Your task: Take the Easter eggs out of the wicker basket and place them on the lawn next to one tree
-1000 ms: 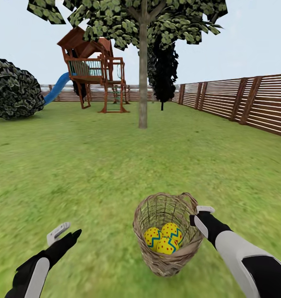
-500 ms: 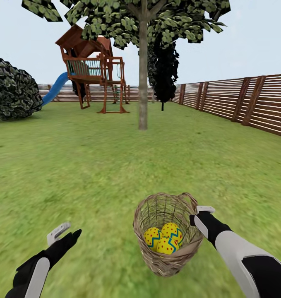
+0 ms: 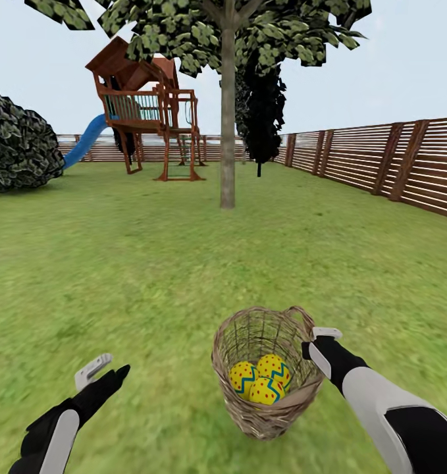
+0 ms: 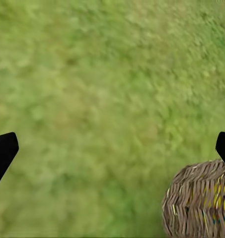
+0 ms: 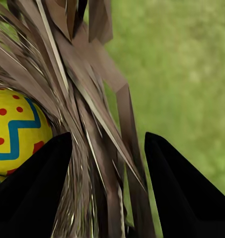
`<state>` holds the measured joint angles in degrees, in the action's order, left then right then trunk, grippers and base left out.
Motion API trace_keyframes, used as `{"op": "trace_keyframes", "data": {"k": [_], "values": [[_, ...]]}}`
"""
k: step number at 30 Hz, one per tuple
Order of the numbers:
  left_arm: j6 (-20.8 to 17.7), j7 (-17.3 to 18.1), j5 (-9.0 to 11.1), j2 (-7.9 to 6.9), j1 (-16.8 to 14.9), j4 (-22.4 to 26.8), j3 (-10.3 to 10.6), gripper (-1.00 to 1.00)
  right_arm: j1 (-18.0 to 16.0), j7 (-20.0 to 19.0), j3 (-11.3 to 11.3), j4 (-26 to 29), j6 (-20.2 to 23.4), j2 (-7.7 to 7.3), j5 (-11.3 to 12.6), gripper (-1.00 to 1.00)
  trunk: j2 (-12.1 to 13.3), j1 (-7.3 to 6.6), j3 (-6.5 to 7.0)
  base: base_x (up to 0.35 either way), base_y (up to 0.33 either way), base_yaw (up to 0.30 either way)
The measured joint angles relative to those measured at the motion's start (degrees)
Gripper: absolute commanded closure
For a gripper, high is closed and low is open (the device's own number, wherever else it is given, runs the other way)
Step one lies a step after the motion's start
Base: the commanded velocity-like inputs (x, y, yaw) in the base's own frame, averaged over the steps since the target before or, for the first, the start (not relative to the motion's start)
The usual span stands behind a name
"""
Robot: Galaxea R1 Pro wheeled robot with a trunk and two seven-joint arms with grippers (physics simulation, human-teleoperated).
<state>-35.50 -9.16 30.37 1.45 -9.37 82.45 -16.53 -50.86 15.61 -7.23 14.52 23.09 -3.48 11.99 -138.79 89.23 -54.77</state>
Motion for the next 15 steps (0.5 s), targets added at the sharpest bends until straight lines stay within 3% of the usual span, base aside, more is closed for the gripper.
{"op": "trace_keyframes", "data": {"k": [15], "values": [[-0.2,0.0,0.1,-0.06,0.0,0.0,0.0,-1.00,0.0,0.0,0.0,0.0,-0.1,-0.07,0.0,1.00,0.0,0.00,0.00,0.334,0.000,0.000]]}}
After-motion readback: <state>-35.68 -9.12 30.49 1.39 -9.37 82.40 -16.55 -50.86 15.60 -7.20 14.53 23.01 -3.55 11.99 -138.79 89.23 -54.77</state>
